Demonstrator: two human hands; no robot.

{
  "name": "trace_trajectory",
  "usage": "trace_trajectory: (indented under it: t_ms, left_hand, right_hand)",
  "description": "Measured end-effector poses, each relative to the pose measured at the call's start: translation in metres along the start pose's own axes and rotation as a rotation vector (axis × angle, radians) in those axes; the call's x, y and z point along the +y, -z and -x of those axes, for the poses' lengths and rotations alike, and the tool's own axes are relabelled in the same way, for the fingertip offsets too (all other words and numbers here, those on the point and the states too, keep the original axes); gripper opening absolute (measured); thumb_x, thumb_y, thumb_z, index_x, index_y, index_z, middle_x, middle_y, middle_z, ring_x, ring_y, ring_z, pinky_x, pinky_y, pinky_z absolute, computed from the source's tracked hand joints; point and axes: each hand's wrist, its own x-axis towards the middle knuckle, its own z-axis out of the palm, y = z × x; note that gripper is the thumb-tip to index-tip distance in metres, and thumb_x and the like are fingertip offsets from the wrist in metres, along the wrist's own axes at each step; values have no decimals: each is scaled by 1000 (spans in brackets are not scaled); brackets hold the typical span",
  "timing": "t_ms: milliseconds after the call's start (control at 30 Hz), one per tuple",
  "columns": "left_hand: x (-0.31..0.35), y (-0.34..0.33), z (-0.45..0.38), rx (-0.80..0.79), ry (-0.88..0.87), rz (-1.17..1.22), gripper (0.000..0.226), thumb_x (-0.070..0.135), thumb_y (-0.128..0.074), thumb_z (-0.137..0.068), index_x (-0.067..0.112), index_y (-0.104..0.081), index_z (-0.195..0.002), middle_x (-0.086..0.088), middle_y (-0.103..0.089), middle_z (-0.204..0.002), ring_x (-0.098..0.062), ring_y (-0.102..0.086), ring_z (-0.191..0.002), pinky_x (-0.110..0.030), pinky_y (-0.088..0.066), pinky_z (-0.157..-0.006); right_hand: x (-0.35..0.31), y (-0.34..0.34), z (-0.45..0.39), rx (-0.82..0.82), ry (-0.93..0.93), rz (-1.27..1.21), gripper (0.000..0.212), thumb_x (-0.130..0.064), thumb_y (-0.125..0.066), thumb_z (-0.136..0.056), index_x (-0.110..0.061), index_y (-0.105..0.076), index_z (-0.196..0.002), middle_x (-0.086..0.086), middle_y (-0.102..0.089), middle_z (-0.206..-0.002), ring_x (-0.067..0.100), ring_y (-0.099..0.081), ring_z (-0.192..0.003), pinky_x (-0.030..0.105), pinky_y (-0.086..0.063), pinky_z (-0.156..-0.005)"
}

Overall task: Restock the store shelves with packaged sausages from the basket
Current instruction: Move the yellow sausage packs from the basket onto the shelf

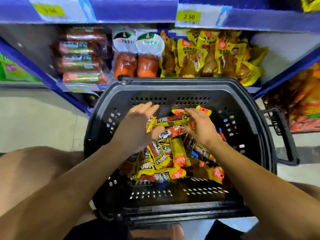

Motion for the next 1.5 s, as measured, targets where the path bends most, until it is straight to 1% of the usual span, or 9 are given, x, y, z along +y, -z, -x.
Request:
trace_trajectory:
  t_ms: [300, 433, 567, 867, 967, 1100, 1233, 1367, 1500]
  left_hand:
    - [-7, -3, -7, 35, 81, 210, 68, 49, -63, -87, 23, -43, -146, -1, -42, -153, -18, -40, -139, -26, -26, -110]
    - [-7, -7, -6, 66, 66, 194, 68, 45, -69, -85, 19, -47, -144, -4, -46, -150, -20, -41, -139, -37, -30, -116]
    - [-4, -15, -2, 113, 35, 167, 69, 38, -76, -81, 15, -51, -141, -7, -50, -145, -22, -44, -136, -41, -33, -115]
    - [-3, -2, -5, 61, 197, 767, 57, 32, -75, -71, 48, -56, -123, 3, -58, -125, -18, -67, -105, -30, -59, -77]
    - [-5, 3, -6, 42, 212, 889, 57, 30, -78, -66, 43, -61, -118, -7, -66, -115, -26, -74, -80, -34, -59, -70]
    - [-8, 3, -10, 26, 217, 933, 53, 28, -81, -64, 37, -65, -113, -5, -74, -100, -27, -74, -79, -39, -61, -72]
    - [-11, -2, -12, 8, 270, 927, 58, 35, -84, -57, 31, -67, -112, -4, -75, -95, -27, -73, -69, -36, -60, -66]
    - [-13, -5, -15, 30, 348, 991, 46, 36, -81, -59, 27, -69, -102, -10, -75, -86, -24, -70, -67, -31, -58, -62]
    - [-15, -7, -14, -22, 389, 858, 36, 58, -66, -64, 38, -72, -93, -1, -71, -102, -18, -69, -95, -41, -59, -83]
  right_hand:
    - [-2, 17, 3, 245, -7, -233, 21, -27, -73, -86, -17, -72, -104, 4, -71, -99, 19, -63, -89, 30, -47, -81]
    - [-2, 51, 32, 295, -6, -474, 10, -34, -69, -84, -24, -68, -82, -12, -69, -76, 2, -62, -69, 31, -51, -68]
    - [-7, 67, 51, 307, -35, -719, 25, -38, -61, -87, -14, -69, -87, 16, -70, -87, 35, -66, -83, 51, -56, -79]
    - [-1, 61, 72, 141, -258, -1218, 26, -37, -55, -97, -23, -77, -95, 6, -76, -99, 19, -72, -88, 27, -59, -72]
    - [1, 51, 67, 249, -274, -1097, 15, -30, -58, -97, -24, -69, -106, -1, -72, -100, 17, -69, -92, 29, -59, -73]
    - [6, 46, 63, 353, -63, -434, 41, -35, -66, -89, -26, -59, -128, -9, -53, -125, -2, -48, -115, 16, -39, -98]
    - [-5, 35, 63, 124, 170, -42, 64, -53, -71, -78, -24, -56, -134, -2, -57, -133, 19, -48, -125, 42, -33, -109]
    - [-10, 18, 65, 178, 126, -56, 66, -19, -78, -78, -26, -45, -135, -3, -53, -129, 18, -51, -114, 31, -41, -91]
    - [-3, 29, 57, 178, 95, -180, 51, -23, -79, -79, -22, -58, -125, -9, -51, -116, 9, -51, -107, 22, -38, -89]
